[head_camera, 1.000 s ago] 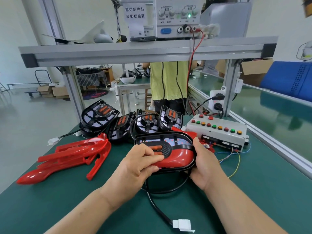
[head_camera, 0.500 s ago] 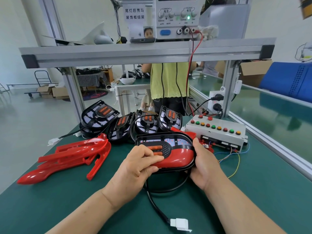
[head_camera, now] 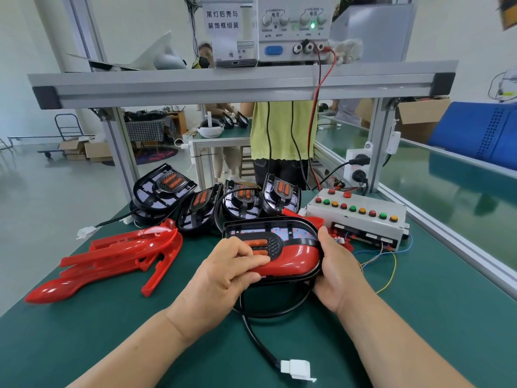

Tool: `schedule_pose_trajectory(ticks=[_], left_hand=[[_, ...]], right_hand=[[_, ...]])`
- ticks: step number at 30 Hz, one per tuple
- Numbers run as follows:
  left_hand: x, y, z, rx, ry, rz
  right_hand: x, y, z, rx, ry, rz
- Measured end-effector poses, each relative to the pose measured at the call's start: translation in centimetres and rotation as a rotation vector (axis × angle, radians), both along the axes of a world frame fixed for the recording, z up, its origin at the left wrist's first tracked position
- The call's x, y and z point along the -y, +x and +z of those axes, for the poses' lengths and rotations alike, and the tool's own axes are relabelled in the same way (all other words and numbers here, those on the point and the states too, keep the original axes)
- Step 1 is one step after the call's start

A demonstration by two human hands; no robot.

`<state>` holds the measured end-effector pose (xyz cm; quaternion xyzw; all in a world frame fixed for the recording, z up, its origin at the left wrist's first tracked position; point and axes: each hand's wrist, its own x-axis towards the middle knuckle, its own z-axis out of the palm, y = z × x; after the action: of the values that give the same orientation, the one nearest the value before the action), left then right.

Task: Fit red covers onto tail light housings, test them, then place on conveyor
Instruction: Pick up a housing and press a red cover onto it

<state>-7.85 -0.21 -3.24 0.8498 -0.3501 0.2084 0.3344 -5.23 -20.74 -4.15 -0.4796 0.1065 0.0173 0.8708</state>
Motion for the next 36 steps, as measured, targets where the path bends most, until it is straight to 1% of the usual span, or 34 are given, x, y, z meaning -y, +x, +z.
schedule_pose_trajectory(ticks=[7, 14, 16, 19, 22, 24, 28, 31, 33, 34, 36], left_hand=[[0.5, 0.0, -0.5, -0.005, -0.045, -0.01], [0.8, -0.2, -1.0, -0.038, -0.096, 0.071], [0.8, -0.2, -1.1, -0.092, -0.125, 0.094], [0.6, -0.1, -1.1, -0.223, -0.203, 0.066], [0.6, -0.1, -1.2, -0.248, -0.235, 0.052], [0.6, -0.1, -1.4, -0.26, -0.25, 0.051], [0.6, -0.2, -1.6, -0.248, -0.242, 0.051], [0.5, -0.1, -1.6, -0.229, -0.19, 0.058], [0.4, 0.0, -1.2, -0.175, -0.138, 0.071], [0.3, 0.1, -0.9, -0.146, -0.142, 0.078], [-0.1, 0.6, -0.1, -0.16, -0.267, 0.127]], right_hand=[[-0.1, 0.0, -0.1, 0.023, 0.013, -0.006], [0.1, -0.3, -0.1, 0.071, 0.08, 0.064], [0.2, -0.3, -0.1, 0.057, 0.092, 0.069], [0.2, -0.3, -0.1, 0.04, 0.074, 0.078], [0.0, -0.3, -0.2, 0.031, 0.061, 0.076], [0.1, -0.2, -0.4, 0.081, 0.001, 0.098], [0.3, -0.3, -0.7, 0.187, -0.115, 0.102], [0.1, -0.4, -0.6, 0.19, -0.125, 0.084], [0.0, -0.3, -0.4, 0.199, -0.103, 0.052], [0.0, -0.3, -0.3, 0.205, -0.085, 0.038], [0.2, -0.3, 0.0, 0.21, -0.054, 0.03]])
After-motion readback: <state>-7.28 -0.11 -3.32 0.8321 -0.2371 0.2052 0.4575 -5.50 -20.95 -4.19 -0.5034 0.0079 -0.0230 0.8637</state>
